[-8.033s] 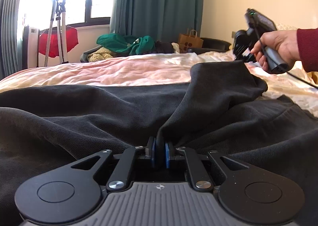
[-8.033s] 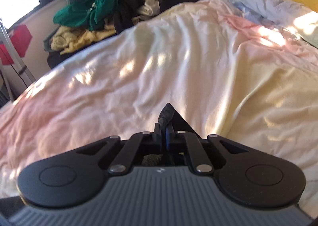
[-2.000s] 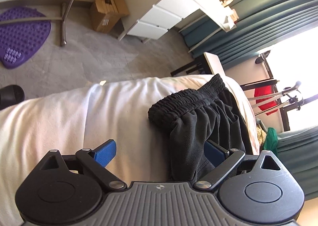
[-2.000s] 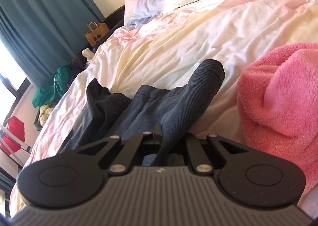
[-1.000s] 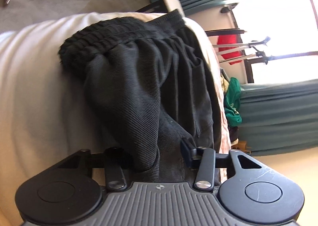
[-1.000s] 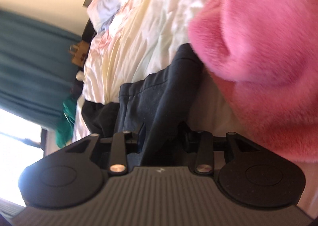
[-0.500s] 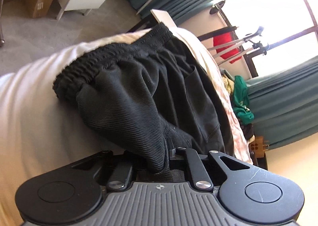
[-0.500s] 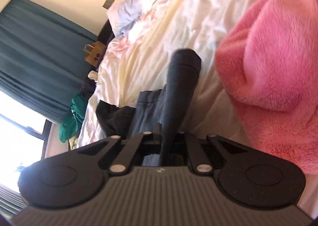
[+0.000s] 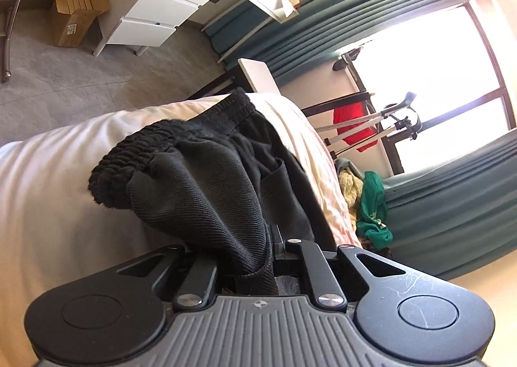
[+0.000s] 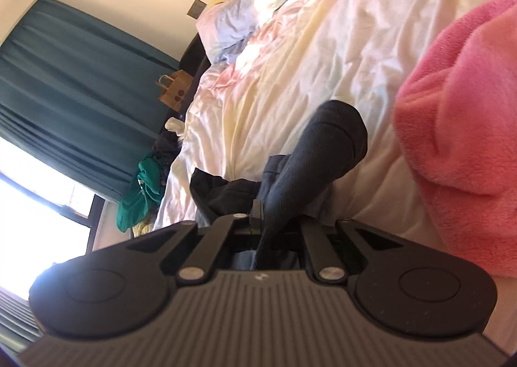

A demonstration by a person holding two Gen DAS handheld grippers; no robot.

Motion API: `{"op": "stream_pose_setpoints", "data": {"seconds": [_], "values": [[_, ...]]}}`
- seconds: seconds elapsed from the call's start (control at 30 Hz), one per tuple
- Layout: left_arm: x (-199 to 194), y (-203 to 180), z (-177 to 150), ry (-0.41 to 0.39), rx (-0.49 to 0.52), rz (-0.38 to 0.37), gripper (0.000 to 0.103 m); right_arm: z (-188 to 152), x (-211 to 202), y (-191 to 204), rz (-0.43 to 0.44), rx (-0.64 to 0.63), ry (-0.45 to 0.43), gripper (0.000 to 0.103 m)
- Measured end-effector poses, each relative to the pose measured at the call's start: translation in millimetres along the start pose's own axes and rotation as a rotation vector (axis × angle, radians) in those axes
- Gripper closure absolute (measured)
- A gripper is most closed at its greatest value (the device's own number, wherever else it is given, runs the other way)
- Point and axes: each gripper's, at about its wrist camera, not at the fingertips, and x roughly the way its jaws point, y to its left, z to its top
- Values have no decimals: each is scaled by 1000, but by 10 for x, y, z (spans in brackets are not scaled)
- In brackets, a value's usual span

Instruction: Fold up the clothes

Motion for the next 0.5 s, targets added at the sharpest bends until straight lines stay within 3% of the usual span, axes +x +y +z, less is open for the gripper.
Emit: {"op": "stream_pose_setpoints", "data": {"seconds": [0.27, 0.5], "values": [[516, -935, 495, -12, 95, 28, 93, 116, 266, 407, 40, -46, 3, 98], [1529, -1699, 806, -78, 154, 104, 93, 95, 1080, 1162, 46, -186, 2, 98]]}}
